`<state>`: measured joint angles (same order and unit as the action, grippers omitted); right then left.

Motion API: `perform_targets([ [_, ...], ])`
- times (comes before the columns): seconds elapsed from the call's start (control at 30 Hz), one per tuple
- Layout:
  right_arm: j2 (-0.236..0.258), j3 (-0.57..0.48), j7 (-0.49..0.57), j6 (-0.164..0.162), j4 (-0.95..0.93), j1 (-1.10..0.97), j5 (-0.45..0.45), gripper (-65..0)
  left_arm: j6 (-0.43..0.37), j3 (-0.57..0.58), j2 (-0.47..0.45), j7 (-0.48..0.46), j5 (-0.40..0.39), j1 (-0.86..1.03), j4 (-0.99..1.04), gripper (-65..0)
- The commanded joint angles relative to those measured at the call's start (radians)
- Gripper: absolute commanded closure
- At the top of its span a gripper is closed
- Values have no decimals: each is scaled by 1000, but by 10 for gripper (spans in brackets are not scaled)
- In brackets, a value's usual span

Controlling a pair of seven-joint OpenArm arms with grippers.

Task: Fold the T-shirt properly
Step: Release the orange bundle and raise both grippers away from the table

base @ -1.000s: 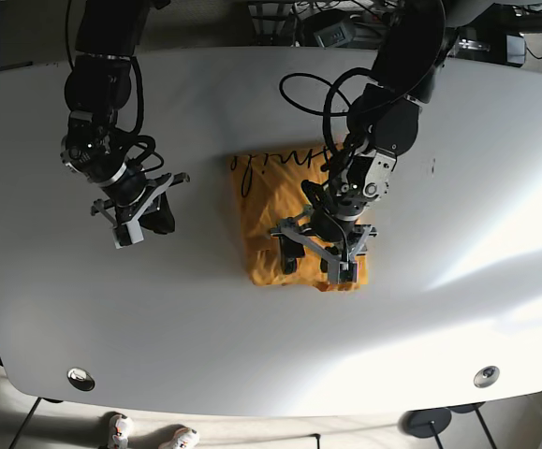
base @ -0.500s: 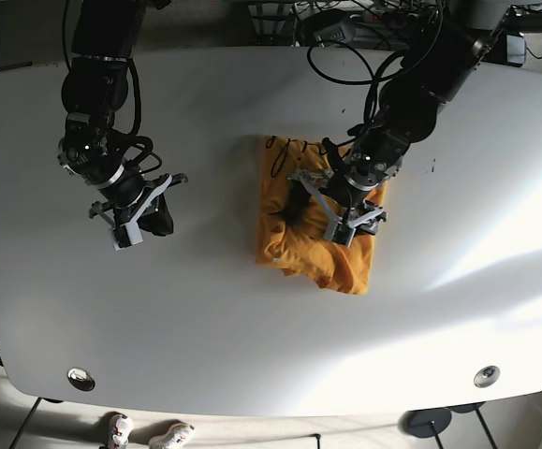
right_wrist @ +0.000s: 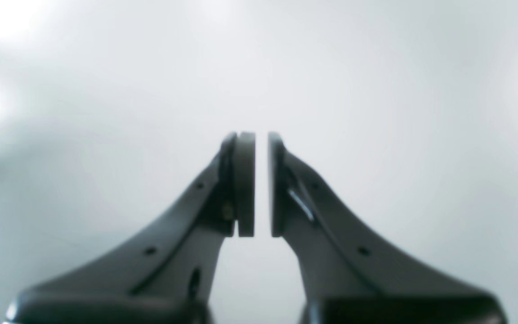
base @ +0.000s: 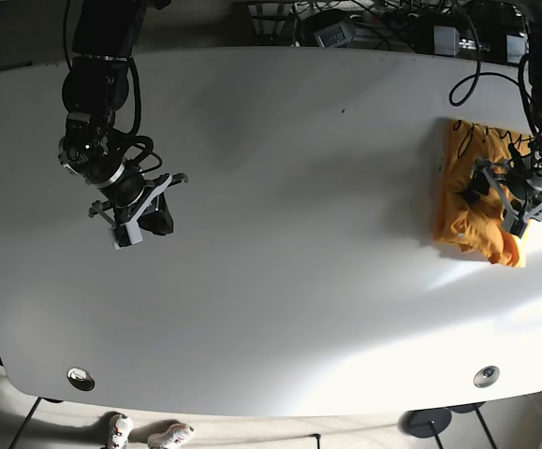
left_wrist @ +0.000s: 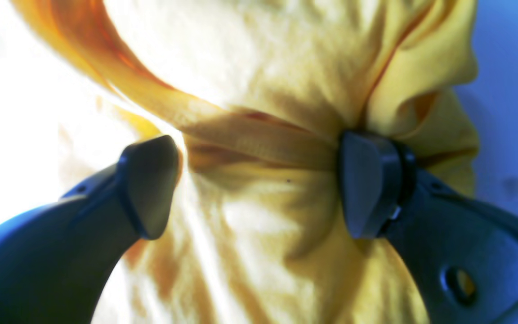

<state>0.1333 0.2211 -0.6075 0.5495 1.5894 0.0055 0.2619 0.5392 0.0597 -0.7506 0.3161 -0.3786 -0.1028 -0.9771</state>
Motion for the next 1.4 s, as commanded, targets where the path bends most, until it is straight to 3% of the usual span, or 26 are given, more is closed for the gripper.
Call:
perform_targets([
  [0.03, 10, 2, 22, 1, 42, 15, 15, -41, 51, -37, -50, -8, 119, -1, 76, -518],
  [0.23, 10, -1, 22, 1, 68, -8, 14, -41, 98, -48, -128, -145, 162, -2, 211, -518],
  [0.57, 9, 1, 24, -4, 99, -49, 7, -41, 150, -51, -263, -157, 155, -2, 229, -518],
  [0.7, 9, 1, 25, -7, 141, -71, 6, -41, 150, -51, -295, -268, 155, -2, 229, -518],
  [0.8, 9, 1, 25, -9, 174, -89, 6, -41, 150, -53, -306, -289, 152, -4, 220, -518],
  [1.0, 16, 2, 64, -10, 176, -106, -22, -41, 120, -67, -292, -260, -36, 4, -9, -518],
  [1.07, 12, 2, 119, -10, 173, -123, -106, -41, 40, -94, -232, -260, -73, 5, -69, -518],
  [1.17, 9, 2, 255, -10, 173, -184, -210, -41, -130, -183, -116, -266, -21, 117, -245, -518],
  [1.23, 9, 4, 349, -10, 173, -235, -229, -41, -213, -212, 21, -266, 77, 163, -383, -519],
  [1.4, 7, 71, 458, -9, 217, -376, -218, -41, -229, -271, 323, -265, 320, 294, -632, -519],
])
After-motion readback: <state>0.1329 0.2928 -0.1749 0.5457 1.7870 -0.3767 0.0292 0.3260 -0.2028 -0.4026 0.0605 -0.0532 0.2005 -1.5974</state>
